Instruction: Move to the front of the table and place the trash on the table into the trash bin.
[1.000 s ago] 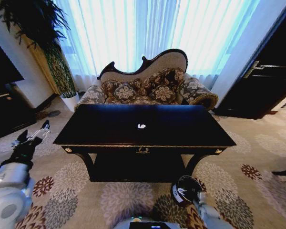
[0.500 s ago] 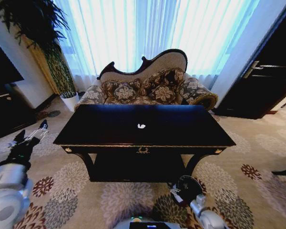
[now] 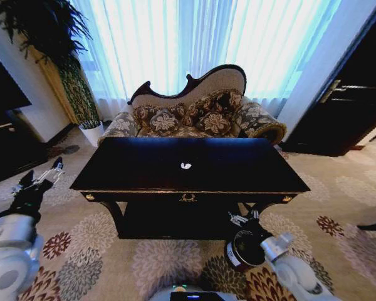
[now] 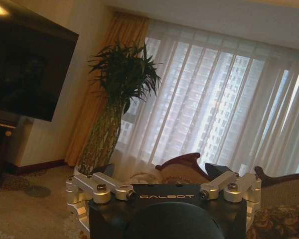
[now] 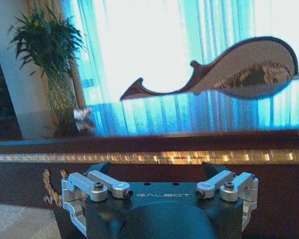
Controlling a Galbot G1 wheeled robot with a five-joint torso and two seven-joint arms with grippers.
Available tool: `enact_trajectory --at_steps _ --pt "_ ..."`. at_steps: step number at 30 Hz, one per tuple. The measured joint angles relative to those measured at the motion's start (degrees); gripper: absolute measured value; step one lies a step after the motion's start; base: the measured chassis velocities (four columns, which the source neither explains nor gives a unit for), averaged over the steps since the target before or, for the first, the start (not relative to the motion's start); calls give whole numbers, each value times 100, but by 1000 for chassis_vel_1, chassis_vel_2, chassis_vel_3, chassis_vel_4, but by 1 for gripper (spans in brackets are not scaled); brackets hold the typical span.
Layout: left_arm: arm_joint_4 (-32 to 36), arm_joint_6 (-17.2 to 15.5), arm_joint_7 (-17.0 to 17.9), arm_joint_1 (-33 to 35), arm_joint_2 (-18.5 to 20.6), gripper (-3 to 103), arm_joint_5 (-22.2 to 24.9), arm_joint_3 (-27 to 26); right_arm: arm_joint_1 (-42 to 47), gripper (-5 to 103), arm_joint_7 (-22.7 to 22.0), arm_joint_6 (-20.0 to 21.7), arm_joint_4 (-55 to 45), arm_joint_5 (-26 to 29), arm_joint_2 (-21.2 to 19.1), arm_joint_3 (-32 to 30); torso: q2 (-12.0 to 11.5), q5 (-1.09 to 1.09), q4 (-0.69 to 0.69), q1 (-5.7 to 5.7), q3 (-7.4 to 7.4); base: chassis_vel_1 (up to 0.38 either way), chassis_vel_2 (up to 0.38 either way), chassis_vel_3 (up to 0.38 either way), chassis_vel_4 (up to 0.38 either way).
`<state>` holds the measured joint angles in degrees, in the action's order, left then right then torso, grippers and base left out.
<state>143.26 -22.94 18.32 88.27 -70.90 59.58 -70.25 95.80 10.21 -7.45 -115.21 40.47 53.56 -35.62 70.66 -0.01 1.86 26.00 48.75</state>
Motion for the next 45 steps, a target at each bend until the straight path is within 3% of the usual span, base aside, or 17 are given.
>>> enact_trajectory --at_steps 9,12,14,17,21,23,26,28,32,34,37,39,41,44,45 --pt "0 -6 6 18 13 100 63 -90 -143 100 -231 282 -669 468 -139 -182 -1 0 0 0 0 0 0 0 0" --pt "-1 -12 40 80 5 100 202 -219 -623 100 -1160 312 -1150 567 -311 75 0 -1 0 0 0 0 0 0 0" --pt "-1 -14 52 94 5 100 238 -259 -766 100 -1423 349 -1242 567 -345 178 -1 0 0 0 0 0 0 0 0" --pt "-2 -39 127 128 18 100 425 -413 -1400 100 -2259 588 -1420 255 -494 576 -1 -1 -1 0 0 0 0 0 0" --pt "-2 -66 162 152 57 100 586 -530 -1934 100 -2547 853 -1438 171 -718 887 -1 0 -2 0 1 0 0 0 0" --pt "-2 -73 164 148 78 100 608 -539 -2028 100 -2560 912 -1438 213 -806 959 -1 0 -1 0 1 0 0 0 0" --pt "-2 -122 164 61 228 100 643 -424 -2361 100 -2628 992 -1326 375 -1314 1343 -1 0 1 0 1 0 0 0 0" --pt "-2 -124 164 58 235 100 643 -413 -2384 100 -2629 992 -1312 377 -1346 1363 -1 0 1 0 0 0 0 0 0" --pt "-2 -143 175 -79 419 100 496 80 -3122 100 -2590 1169 -990 773 -2021 1752 -1 0 2 0 1 0 0 0 0" --pt "-2 -143 175 -96 446 100 478 131 -3260 100 -2564 1203 -925 838 -2106 1819 -1 0 2 0 1 0 0 0 0" --pt "-2 -144 184 -141 509 100 453 176 -4395 100 -2317 1347 -288 1028 -2485 2698 -1 0 0 0 1 0 0 0 0" --pt "-2 -144 184 -148 510 100 453 169 -4648 100 -2283 1359 -163 1061 -2514 2921 -1 1 1 0 1 0 0 0 0" --pt "-2 -143 183 -182 502 100 452 149 -5772 100 -2110 1417 263 1375 -2544 3842 -1 -1 -1 1 1 0 0 0 0" --pt "-2 -143 183 -191 485 100 446 164 -6284 100 -2055 1516 380 1555 -2490 4354 -1 -1 -1 1 1 0 0 0 0" --pt "-2 -145 182 -200 471 100 411 215 -6757 100 -2005 1670 463 1613 -2380 4839 -1 0 -1 1 1 0 0 0 0"
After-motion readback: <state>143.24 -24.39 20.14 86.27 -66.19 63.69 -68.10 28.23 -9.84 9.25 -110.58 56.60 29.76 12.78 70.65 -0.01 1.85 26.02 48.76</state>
